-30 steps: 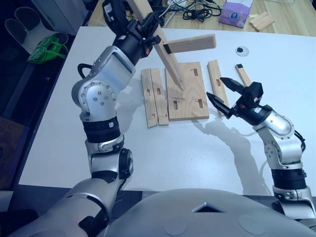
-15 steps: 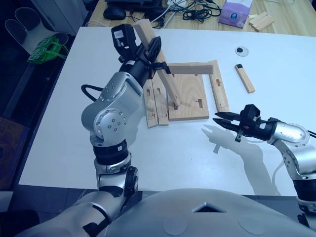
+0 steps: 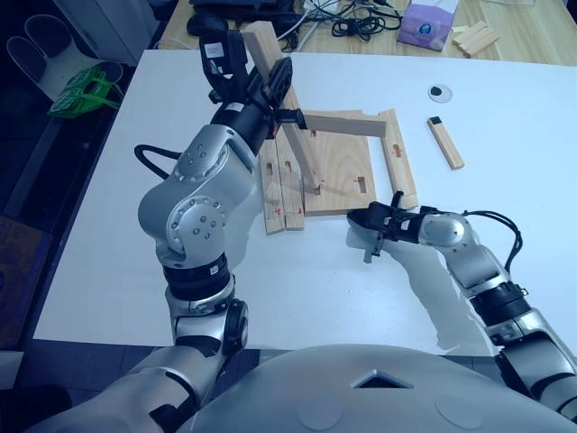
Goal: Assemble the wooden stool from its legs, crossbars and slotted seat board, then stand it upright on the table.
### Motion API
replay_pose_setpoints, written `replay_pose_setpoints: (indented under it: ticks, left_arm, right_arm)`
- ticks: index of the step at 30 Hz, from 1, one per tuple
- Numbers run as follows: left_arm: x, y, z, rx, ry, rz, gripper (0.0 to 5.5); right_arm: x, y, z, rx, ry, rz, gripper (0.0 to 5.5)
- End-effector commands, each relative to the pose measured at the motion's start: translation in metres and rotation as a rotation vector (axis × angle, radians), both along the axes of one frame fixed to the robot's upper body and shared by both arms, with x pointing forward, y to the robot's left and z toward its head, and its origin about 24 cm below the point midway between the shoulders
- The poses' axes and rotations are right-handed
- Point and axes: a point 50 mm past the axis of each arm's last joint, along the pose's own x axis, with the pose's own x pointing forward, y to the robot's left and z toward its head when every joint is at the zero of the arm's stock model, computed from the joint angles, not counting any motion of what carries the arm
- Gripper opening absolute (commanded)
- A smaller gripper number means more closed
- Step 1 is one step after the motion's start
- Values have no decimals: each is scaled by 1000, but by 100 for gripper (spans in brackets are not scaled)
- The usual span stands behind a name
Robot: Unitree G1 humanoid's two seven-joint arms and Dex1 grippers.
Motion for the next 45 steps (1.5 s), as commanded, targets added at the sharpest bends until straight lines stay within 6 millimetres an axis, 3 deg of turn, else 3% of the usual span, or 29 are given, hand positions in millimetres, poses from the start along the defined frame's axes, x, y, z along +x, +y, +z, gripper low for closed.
replay_pose_setpoints:
  ticks: [1, 10, 13, 17, 21, 26, 32, 38, 42, 45]
  left_arm:
    - [3, 0, 9, 0, -46, 15, 103]
    - [6, 1, -3, 34, -29, 53, 103]
    - [6, 2, -9, 49, -24, 74, 103]
    - [11, -5, -24, 37, 1, 113, 103]
    - [19, -11, -30, 55, -43, 172, 103]
    - [21, -13, -35, 68, -67, 213, 103]
    - [25, -29, -37, 72, -103, 177, 103]
    - [12, -40, -51, 110, -194, 133, 103]
    - [-15, -46, -83, 203, -298, 54, 103]
    - [-14, -41, -107, 279, -176, 69, 103]
  right_arm:
    - [5, 22, -5, 10, -27, 22, 0]
    - [33, 61, 7, 87, -151, -53, 0]
    - [35, 68, 13, 115, -161, -23, 0]
    - [19, 50, 21, 136, -143, 28, 0]
    - [-10, -14, 6, -28, -48, 44, 0]
    - [-26, -54, 0, -99, 15, -35, 0]
    - [-26, -53, -3, -103, 4, -57, 0]
    - [-24, -57, 1, -117, -12, -45, 0]
    - [-22, -63, 2, -135, -23, -34, 0]
    - [-18, -66, 4, -147, -37, -37, 0]
